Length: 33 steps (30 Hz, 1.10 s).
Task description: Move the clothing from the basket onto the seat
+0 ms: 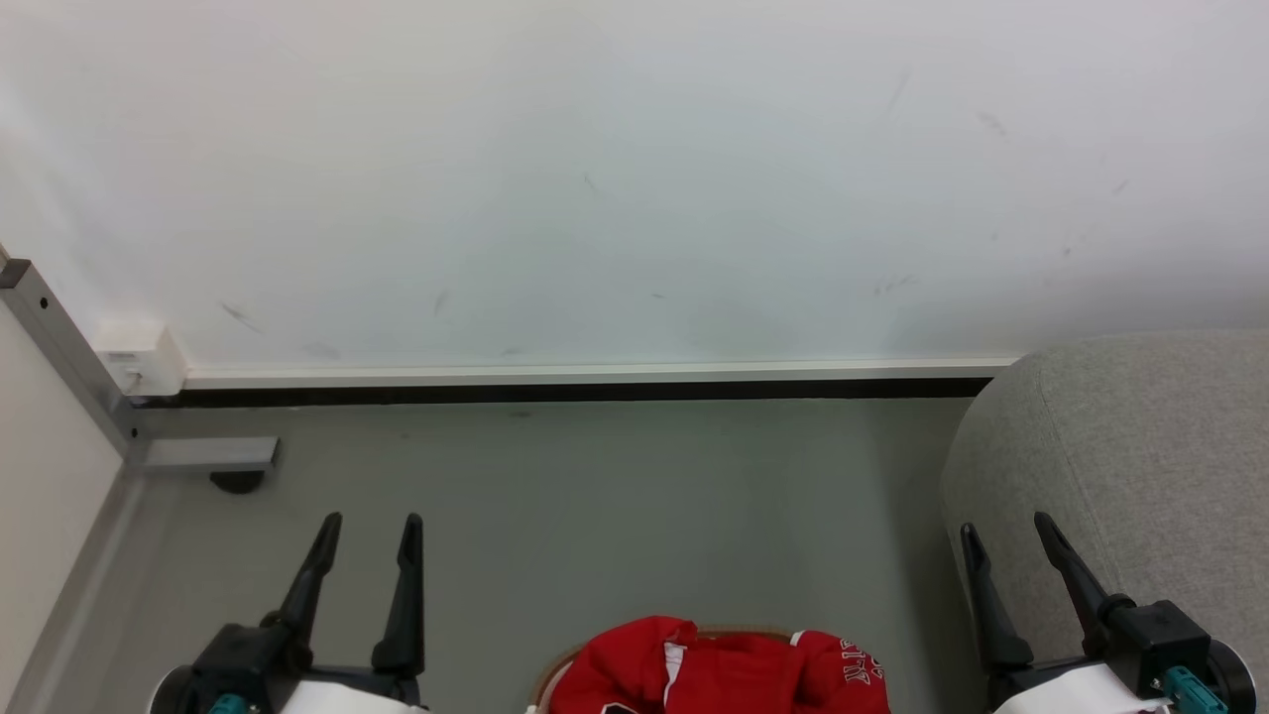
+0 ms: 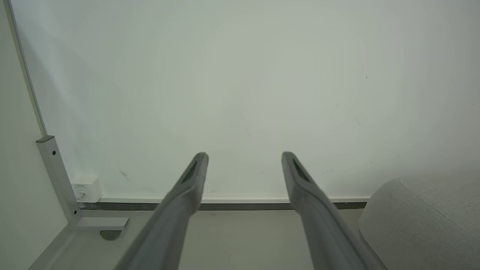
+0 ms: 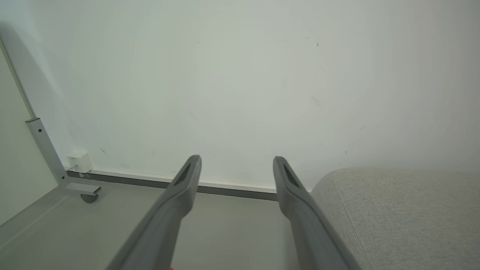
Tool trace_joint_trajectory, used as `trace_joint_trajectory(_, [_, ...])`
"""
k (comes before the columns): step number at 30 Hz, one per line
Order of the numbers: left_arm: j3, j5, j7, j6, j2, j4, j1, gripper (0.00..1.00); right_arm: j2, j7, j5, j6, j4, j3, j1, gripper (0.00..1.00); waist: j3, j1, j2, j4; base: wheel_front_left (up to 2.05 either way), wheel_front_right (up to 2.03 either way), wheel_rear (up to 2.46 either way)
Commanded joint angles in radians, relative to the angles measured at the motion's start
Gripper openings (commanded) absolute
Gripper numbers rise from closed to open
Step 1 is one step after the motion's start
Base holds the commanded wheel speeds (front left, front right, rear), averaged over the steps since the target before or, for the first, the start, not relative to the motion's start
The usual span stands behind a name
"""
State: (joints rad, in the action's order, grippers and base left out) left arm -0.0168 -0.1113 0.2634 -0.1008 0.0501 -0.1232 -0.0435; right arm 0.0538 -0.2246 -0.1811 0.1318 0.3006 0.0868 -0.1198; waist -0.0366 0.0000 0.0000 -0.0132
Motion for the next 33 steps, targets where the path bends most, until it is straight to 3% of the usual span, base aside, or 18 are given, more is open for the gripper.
trace_joint_trajectory(1, [0.002,0.018,0.002,-0.001,0.003,0.0,0.003,1.0,-0.002,-0.005,-0.001,-0.002,0.004,-0.003,-0.008,1.0,0.001,0.0,0.0,0.0,0.0,0.0,0.0])
trace_joint_trajectory(24, [0.002,0.007,0.002,0.004,0.002,-0.012,-0.002,1.0,-0.003,-0.018,-0.014,-0.002,0.02,0.004,-0.019,1.0,0.001,0.0,0.0,-0.003,0.0,0.0,0.0])
trace_joint_trajectory(33, [-0.008,-0.003,0.001,0.004,0.002,-0.015,-0.007,1.0,-0.003,-0.023,-0.01,-0.002,0.009,0.008,-0.019,1.0,0.024,0.0,0.0,-0.037,0.0,0.0,0.0])
